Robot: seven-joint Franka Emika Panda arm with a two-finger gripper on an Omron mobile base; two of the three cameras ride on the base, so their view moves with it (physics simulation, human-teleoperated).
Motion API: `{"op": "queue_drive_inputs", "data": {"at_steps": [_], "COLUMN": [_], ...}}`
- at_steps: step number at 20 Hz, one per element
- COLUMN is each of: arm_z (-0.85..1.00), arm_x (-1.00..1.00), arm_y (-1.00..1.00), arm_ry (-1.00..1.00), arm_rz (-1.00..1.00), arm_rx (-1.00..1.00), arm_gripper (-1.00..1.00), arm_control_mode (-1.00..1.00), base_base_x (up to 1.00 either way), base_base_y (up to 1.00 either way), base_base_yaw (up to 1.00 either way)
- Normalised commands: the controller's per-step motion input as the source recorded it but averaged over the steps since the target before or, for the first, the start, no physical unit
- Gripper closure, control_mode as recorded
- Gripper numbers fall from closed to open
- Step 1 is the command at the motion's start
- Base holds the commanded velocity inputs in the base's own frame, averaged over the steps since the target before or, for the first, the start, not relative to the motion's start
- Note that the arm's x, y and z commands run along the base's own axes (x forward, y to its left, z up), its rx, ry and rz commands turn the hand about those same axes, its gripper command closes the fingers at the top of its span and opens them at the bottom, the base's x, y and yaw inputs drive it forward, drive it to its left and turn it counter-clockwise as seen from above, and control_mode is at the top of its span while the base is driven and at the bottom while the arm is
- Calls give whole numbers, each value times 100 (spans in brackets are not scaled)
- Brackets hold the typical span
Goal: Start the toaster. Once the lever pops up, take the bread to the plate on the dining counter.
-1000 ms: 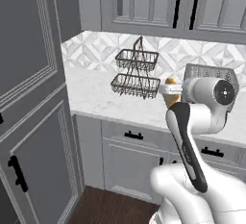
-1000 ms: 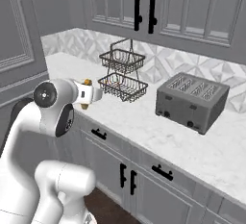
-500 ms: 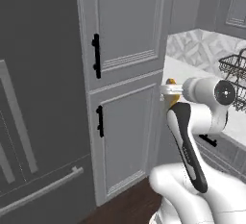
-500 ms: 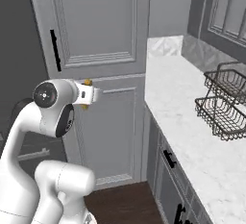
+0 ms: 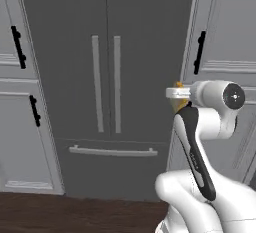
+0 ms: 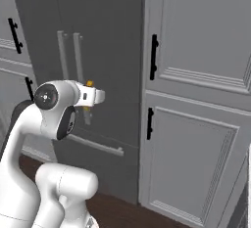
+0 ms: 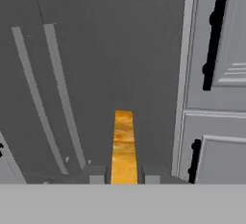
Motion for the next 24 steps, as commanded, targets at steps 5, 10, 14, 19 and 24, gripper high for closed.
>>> {"op": "queue_drive_inputs", "data": {"at_steps": [5,10,14,19,24], "arm_z": [0,0,0,0,0], "arm_x": [0,0,0,0,0], "arm_y": [0,0,0,0,0], "arm_ry": [0,0,0,0,0], "arm_rz": [0,0,0,0,0], "arm_rx": [0,0,0,0,0], "arm_gripper": [100,100,100,100,100], "arm_control_mode": [100,100,100,100,100], "base_base_x": [-6,-2,-2,0,0], "base_base_y": [0,0,0,0,0], "base_base_yaw": [100,100,100,100,100]}}
